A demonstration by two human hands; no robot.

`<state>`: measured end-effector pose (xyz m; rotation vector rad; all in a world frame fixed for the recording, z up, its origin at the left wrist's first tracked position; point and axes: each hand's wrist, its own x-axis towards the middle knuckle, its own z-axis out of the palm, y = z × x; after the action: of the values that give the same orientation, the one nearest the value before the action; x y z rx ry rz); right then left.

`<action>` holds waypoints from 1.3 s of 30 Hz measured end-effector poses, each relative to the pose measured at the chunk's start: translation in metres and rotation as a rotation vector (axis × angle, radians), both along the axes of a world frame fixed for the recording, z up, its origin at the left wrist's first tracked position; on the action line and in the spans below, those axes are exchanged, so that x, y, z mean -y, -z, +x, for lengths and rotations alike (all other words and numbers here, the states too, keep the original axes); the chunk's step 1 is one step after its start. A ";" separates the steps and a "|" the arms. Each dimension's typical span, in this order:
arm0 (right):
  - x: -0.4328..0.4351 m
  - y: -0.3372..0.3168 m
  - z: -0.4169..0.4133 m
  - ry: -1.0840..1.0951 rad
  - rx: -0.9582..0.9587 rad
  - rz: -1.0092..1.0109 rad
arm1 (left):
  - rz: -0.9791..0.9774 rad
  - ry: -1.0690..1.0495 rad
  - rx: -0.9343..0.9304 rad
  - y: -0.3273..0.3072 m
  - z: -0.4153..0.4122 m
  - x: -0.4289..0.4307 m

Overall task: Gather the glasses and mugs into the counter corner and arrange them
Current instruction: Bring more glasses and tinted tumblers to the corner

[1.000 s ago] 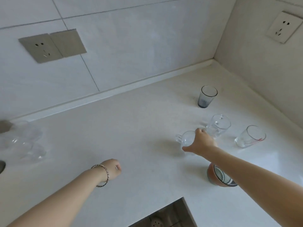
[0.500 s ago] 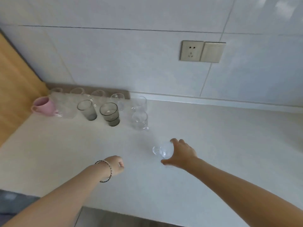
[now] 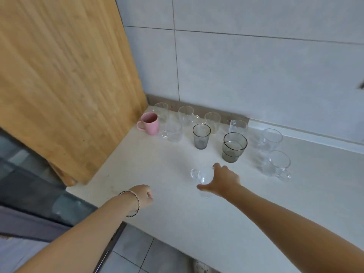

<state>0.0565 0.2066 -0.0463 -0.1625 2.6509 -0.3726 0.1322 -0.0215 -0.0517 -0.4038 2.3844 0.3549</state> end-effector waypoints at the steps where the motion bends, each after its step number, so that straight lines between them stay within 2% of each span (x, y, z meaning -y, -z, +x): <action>1: 0.015 0.003 -0.005 0.000 -0.003 -0.006 | -0.002 -0.005 0.004 0.001 -0.003 0.012; 15: 0.236 0.037 -0.099 -0.056 0.008 -0.200 | 0.009 -0.123 0.038 0.026 -0.077 0.141; 23: 0.310 0.058 -0.109 0.010 0.035 -0.194 | 0.040 -0.111 0.050 0.040 -0.084 0.193; 31: 0.303 0.058 -0.082 0.099 0.090 -0.137 | 0.091 0.078 0.063 0.045 -0.085 0.209; 33: 0.277 0.057 -0.070 0.036 0.159 -0.070 | 0.090 0.169 0.048 0.048 -0.088 0.203; 35: 0.239 0.056 -0.054 0.022 0.241 -0.086 | 0.089 0.256 0.042 0.050 -0.093 0.191; 39: 0.145 0.051 -0.012 0.157 0.307 -0.078 | 0.105 0.446 0.040 0.047 -0.104 0.137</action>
<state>0.0448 0.0612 -0.0978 0.0748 2.3526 -0.5085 0.0280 -0.1582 -0.0982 0.1685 2.3216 0.2590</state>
